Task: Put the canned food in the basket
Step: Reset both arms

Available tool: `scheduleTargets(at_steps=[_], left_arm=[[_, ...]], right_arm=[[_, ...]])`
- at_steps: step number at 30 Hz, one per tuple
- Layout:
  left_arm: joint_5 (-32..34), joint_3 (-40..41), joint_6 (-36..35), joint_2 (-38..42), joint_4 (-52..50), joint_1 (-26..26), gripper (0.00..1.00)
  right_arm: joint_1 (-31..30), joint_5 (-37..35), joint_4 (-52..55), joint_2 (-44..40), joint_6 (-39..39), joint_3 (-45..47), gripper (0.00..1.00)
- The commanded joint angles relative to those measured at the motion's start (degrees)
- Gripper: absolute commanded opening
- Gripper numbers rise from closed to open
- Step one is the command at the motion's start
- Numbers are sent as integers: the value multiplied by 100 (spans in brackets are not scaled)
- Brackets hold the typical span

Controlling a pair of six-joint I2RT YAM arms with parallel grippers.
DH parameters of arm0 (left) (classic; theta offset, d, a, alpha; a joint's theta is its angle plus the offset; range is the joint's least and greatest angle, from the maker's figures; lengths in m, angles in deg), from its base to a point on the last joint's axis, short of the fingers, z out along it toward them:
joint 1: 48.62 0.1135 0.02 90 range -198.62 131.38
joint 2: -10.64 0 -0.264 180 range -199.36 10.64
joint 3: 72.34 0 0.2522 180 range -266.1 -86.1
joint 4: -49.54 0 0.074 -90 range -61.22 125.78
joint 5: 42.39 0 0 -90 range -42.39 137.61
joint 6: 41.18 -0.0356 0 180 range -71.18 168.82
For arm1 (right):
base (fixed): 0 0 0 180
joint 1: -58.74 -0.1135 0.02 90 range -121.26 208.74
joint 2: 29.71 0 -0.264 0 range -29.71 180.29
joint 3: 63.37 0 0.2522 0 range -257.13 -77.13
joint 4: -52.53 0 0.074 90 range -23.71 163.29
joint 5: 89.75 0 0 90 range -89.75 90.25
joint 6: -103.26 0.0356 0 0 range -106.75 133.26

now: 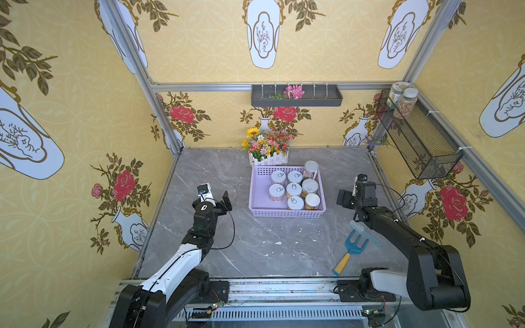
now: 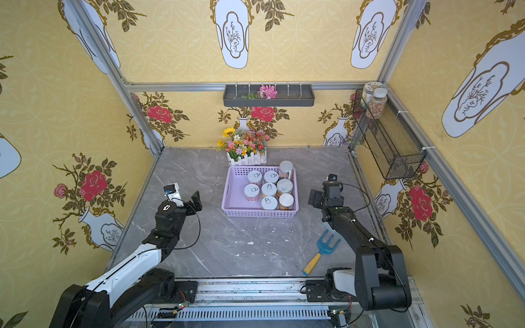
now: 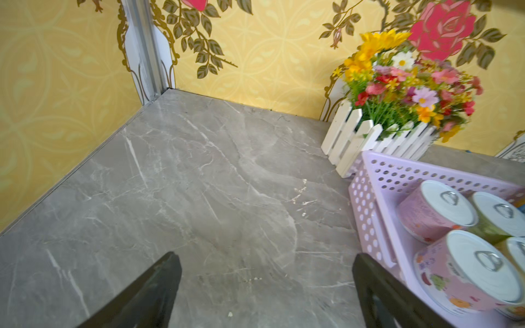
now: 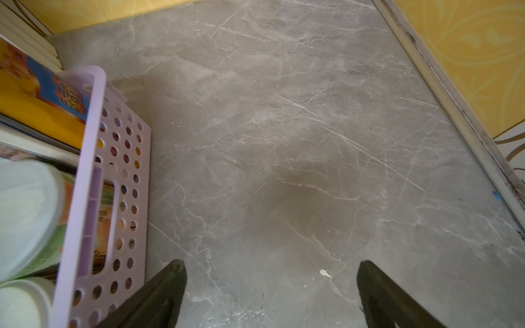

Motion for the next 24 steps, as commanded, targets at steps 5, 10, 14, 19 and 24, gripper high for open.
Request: scheduleTargets(at_steps=[5,10,14,19,24], left_arm=[[-473,57,-121,-850,1464,287,100],[-810,210,-258,-684,1569,293,100],[-871,711,-256,-139,1962,280,100],[-621,1200,-249,296,2016,288,100],[-588,1375,-291,241,2337,359,100]], right_arm=[[23,212,-1244,600,-769,-100,97],[107,233,-1501,670,-993,-57,97],[150,443,-1621,526,-1058,79,97],[156,453,-1995,175,-1047,552,97],[160,484,-2443,182,-993,910,97]])
